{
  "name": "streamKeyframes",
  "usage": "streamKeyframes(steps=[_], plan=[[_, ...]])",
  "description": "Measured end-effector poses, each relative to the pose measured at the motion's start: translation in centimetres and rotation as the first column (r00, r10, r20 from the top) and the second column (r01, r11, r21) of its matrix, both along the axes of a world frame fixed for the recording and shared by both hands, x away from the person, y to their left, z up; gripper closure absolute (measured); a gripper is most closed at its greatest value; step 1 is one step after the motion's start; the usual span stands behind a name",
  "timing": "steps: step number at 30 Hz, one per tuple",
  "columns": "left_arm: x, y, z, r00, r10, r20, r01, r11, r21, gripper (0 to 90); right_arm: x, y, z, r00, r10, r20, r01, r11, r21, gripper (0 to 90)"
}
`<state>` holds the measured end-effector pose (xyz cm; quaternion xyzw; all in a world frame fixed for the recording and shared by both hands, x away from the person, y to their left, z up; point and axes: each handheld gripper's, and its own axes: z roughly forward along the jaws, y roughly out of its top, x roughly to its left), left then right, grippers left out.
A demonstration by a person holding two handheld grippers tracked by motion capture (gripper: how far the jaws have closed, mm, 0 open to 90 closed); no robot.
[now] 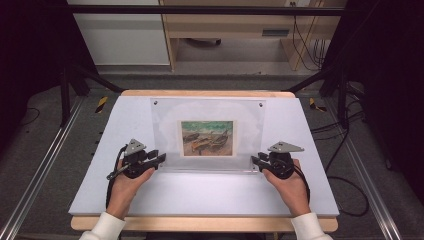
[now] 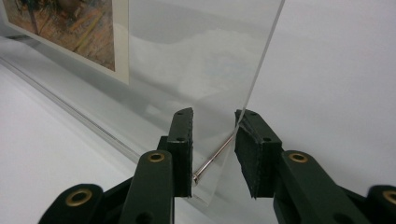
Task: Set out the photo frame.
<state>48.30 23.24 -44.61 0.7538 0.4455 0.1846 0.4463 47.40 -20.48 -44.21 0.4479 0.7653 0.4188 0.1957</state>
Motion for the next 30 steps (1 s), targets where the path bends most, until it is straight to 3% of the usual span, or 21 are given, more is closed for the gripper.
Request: streamKeyframes(steps=[30], plan=[[-0.63, -0.11, -0.11, 1.0, -0.008, 0.003, 0.008, 0.9998, 0.019, 61.0, -0.53, 0.05, -0.16, 1.0, 0.005, 0.001, -0.005, 1.0, -0.015, 67.8]])
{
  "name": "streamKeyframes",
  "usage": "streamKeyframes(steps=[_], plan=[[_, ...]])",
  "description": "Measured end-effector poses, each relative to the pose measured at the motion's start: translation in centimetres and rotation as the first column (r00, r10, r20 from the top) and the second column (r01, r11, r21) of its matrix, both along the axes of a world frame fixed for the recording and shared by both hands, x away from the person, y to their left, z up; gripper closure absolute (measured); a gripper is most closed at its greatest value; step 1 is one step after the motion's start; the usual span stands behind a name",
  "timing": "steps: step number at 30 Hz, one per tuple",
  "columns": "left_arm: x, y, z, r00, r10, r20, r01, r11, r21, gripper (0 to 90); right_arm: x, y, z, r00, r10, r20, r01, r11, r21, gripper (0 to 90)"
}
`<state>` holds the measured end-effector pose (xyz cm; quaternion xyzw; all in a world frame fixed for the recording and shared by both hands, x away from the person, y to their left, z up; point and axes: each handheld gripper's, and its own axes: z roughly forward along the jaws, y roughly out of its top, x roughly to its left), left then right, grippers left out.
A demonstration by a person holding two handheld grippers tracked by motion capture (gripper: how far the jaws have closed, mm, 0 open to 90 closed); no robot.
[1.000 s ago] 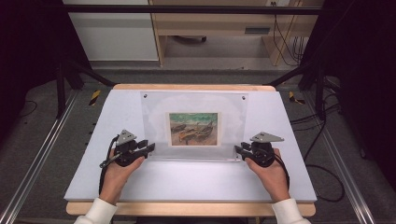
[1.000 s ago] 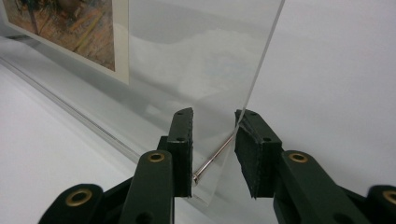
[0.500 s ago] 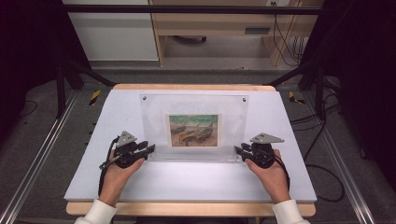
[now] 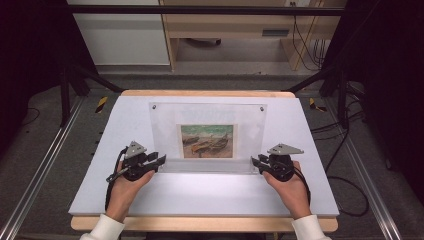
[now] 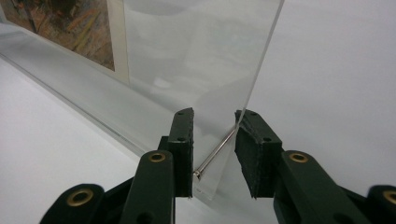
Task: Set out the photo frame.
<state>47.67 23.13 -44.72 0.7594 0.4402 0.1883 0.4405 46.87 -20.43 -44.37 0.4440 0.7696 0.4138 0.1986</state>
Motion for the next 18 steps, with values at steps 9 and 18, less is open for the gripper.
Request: streamKeyframes(steps=[9, 18], plan=[[-0.2, -0.02, -0.05, 1.0, -0.003, -0.002, 0.003, 0.9999, 0.011, 60.7, -0.24, 0.01, -0.08, 1.0, 0.002, -0.008, -0.002, 1.0, -0.004, 68.0], [-0.39, -0.06, -0.11, 1.0, -0.004, 0.0, 0.004, 0.9999, 0.017, 60.6, -0.38, 0.02, -0.16, 1.0, 0.008, -0.006, -0.008, 1.0, -0.012, 68.1]])
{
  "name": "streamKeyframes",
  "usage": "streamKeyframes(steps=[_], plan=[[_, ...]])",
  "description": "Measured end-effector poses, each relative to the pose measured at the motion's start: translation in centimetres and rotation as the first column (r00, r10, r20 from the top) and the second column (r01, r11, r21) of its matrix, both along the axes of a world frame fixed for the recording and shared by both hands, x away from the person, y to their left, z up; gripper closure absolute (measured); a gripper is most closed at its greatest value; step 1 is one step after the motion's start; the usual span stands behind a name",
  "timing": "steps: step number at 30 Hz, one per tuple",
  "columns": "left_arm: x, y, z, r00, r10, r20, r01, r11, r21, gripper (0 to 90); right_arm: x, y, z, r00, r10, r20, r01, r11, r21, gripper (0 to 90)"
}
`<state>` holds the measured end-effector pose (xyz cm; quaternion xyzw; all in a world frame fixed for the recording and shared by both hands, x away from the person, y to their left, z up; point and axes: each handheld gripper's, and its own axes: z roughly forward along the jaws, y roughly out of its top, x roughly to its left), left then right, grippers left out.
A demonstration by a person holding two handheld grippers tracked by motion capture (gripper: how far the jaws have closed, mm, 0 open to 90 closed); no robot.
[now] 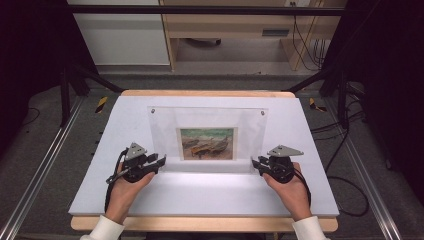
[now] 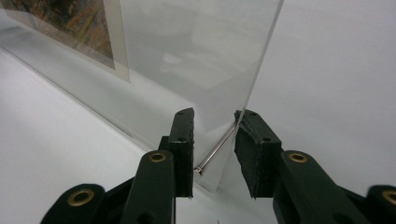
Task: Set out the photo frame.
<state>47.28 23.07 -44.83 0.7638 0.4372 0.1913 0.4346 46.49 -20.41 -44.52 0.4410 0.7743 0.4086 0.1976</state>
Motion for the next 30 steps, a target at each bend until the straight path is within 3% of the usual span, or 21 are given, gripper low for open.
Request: streamKeyframes(steps=[30], plan=[[-0.46, -0.14, 0.0, 1.0, -0.003, 0.008, 0.003, 0.9998, 0.019, 60.2, -0.54, 0.05, -0.17, 1.0, 0.003, 0.001, -0.003, 1.0, -0.01, 68.3]])
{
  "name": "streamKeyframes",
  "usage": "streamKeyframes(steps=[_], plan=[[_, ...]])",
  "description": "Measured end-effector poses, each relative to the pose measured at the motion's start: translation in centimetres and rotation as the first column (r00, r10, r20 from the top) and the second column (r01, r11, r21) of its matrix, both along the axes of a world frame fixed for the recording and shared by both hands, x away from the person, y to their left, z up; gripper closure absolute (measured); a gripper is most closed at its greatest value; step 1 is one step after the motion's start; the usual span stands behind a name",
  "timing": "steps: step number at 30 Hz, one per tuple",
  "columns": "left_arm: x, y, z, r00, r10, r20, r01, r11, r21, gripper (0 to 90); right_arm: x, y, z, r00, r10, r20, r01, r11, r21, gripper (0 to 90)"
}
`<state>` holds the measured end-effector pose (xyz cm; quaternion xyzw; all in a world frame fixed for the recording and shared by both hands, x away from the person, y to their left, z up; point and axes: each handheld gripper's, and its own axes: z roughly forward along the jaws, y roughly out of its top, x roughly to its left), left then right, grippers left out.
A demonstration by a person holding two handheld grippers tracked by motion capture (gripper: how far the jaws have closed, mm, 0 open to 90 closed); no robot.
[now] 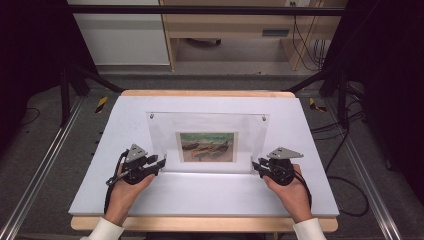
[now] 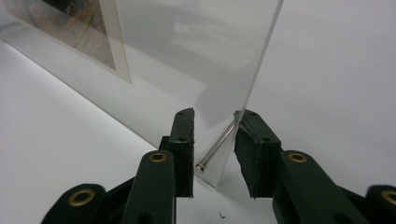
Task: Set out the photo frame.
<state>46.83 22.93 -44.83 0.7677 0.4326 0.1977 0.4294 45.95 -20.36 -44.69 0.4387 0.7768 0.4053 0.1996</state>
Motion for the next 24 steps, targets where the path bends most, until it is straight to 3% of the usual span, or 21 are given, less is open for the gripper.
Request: streamKeyframes(steps=[15, 24], plan=[[-0.14, -0.21, -0.01, 0.9996, -0.002, 0.027, 0.001, 0.9992, 0.041, 59.9, -0.01, 0.02, -0.03, 1.0, 0.003, 0.009, -0.003, 1.0, -0.004, 67.9], [-0.15, -0.3, -0.04, 0.9991, -0.006, 0.043, 0.004, 0.9992, 0.041, 58.3, 0.0, 0.07, -0.05, 0.9999, 0.003, 0.015, -0.003, 1.0, -0.002, 66.0]])
